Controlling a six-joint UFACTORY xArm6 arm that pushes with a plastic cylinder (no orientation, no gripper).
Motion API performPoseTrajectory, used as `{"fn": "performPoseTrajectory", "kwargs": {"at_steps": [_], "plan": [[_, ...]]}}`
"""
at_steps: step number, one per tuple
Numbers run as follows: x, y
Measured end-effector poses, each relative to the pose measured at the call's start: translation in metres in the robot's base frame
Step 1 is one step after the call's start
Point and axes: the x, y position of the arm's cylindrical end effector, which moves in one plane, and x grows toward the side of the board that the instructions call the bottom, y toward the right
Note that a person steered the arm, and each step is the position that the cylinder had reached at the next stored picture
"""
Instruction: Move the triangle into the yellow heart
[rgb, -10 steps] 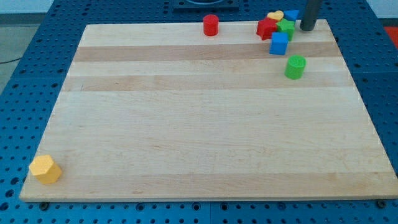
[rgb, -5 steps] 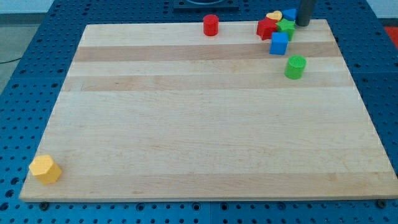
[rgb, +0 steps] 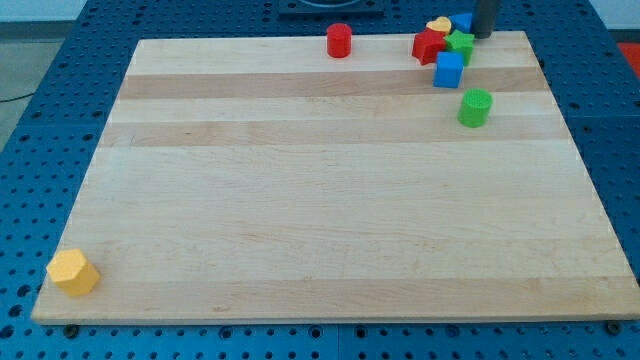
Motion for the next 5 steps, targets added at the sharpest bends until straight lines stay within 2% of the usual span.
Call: {"fn": "performPoseTrajectory", "kwargs": {"at_steps": [2, 5], "plan": [[0.002, -0.013], [0.015, 0.042]]}}
